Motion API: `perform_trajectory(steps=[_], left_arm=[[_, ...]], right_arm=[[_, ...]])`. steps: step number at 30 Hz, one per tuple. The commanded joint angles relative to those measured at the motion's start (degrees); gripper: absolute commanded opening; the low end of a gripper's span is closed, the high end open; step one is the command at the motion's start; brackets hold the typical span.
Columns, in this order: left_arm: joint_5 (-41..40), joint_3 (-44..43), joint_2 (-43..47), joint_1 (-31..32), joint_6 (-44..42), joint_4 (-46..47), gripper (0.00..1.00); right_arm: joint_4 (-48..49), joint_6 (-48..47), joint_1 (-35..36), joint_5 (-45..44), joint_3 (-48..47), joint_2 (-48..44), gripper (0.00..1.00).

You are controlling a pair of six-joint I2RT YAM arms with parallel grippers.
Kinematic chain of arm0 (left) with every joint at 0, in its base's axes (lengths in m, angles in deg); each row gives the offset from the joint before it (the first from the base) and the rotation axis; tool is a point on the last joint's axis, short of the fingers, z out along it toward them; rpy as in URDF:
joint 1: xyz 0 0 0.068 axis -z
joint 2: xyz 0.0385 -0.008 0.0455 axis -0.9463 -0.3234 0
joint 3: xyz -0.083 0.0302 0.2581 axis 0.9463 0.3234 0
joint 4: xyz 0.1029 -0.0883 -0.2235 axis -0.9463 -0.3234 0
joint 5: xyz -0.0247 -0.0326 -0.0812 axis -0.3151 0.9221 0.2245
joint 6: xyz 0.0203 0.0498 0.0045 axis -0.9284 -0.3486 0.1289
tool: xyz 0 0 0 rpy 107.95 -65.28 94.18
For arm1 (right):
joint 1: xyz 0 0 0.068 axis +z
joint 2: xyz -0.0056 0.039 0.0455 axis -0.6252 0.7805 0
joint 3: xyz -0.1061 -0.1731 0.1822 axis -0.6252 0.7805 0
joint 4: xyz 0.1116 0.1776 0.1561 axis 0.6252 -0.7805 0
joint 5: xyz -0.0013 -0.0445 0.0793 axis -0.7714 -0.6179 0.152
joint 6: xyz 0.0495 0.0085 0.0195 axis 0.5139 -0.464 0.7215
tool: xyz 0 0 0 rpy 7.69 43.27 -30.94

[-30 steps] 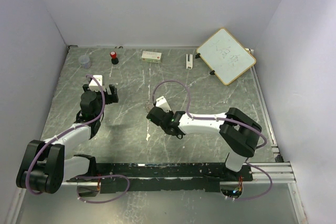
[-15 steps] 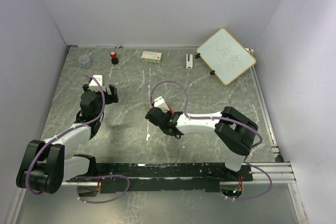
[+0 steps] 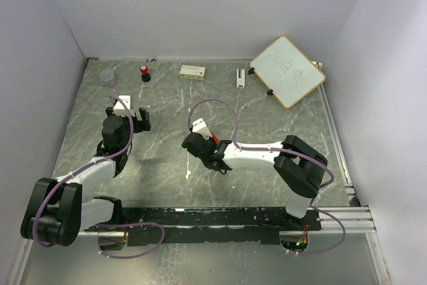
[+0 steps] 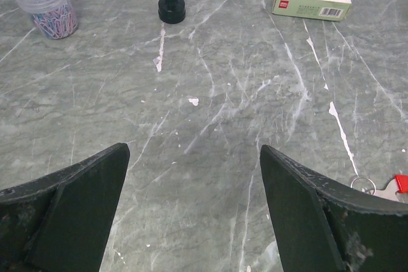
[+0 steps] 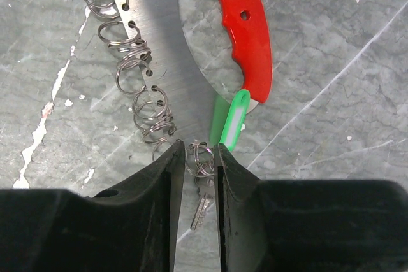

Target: Remove the keys from the keyring

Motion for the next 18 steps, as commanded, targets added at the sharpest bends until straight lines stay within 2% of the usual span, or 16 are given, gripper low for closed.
perform_trajectory(steps=[1,9,18], left_arm=[[1.3,-0.3,-0.2,0.4,0.6,1.8,0.95],[1.5,-0.2,-0.2,0.4,0.8,2.0,0.95],[1.4,0.0,0.0,0.3,0.8,2.1,0.95]], right_arm=[[1.4,-0.6,0.1,-1.1,-1.4,1.0,0.25],[1.3,-0.1,-0.3,-2.3,-0.5,0.0,0.26],[-0.2,1.0,-0.4,-1.7,0.3,-1.0,0.2]])
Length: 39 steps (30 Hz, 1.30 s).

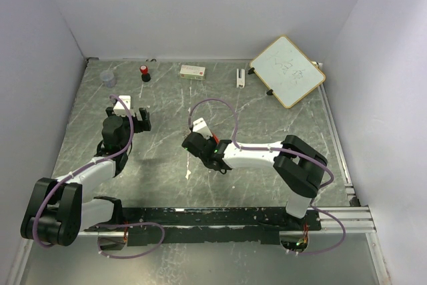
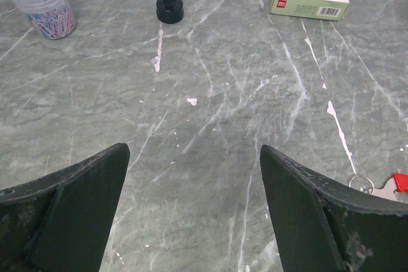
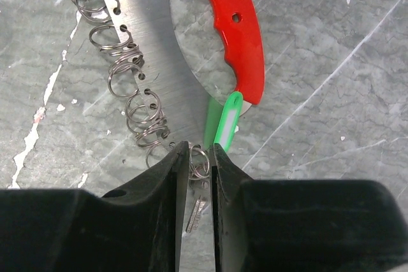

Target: Remove the keys from the keyring

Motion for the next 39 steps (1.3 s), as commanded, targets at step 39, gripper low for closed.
perform_trajectory(steps=[39], left_arm=[[1.1,-0.2,-0.3,0.4,0.8,2.0,0.95]], right_arm=[[-0.4,1.0,0.0,-1.6,2.2,1.3,0.22]])
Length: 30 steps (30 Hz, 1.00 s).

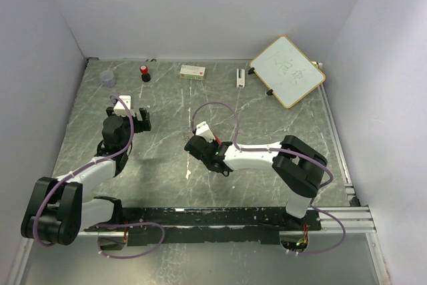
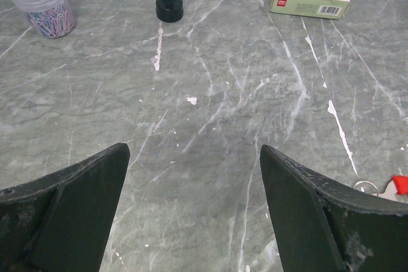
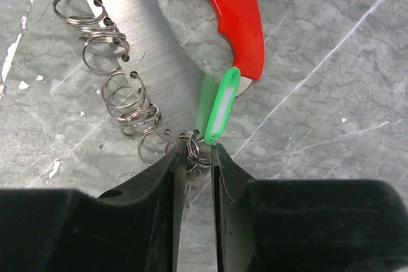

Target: Remove the keys from the keyring

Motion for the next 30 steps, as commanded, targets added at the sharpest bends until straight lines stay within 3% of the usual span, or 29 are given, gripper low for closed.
perform_trajectory(steps=[1,11,22,30], left_arm=[[1.2,-0.2,0.0,0.4,0.8,1.9,0.95],[1.5,-0.4,-0.5,0.3,0.7,1.7,0.95],[2.5,-0.9,-0.9,0.3,0.3,1.7,0.95],[10.3,-0.9,0.0,0.4,-1.5,3.8,0.95]], right_arm=[[1.5,-0.7,-0.1,-1.5,0.1,1.4,0.2],[1.7,-2.0,-0.2,-2.1,-2.0,3.4,0.0],[3.3,-7.8,-0.1,-6.0,-7.6,-3.0,0.0],[8.7,-14.5,0.3,-5.6,-9.0,-10.4,0.0]])
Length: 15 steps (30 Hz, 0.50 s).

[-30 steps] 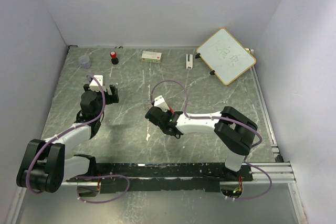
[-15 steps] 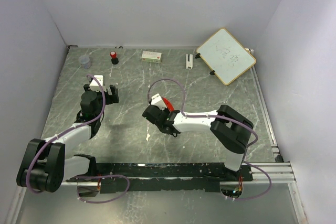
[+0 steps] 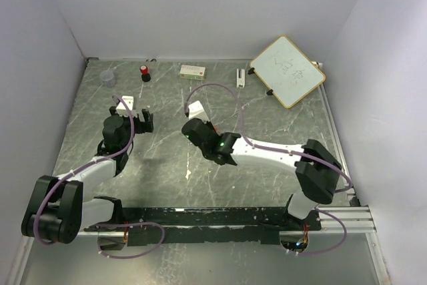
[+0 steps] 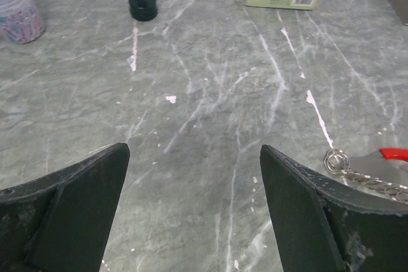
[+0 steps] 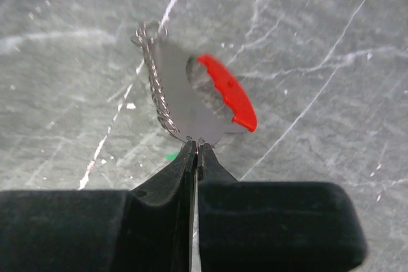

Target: Remove the keys from the keyring

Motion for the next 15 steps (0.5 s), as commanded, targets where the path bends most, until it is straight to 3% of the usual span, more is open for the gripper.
perform_trajectory(steps=[1,7,15], left_arm=[[7.9,-0.8,0.9,0.4,-1.6,3.8,0.95],[15.4,-3.2,3.8,3.6,-6.2,1.7,0.95],[13.8,-6.6,7.8,17.3,-10.8,-3.2,0.95]], right_arm=[[6.0,-6.5,0.3,-1.7,-1.3,-5.5,0.0],[13.1,-12.1,0.4,0.8,-0.5,-10.7,0.0],[15.5,-14.0,0.6,4.5,0.2,-14.4,0.0]])
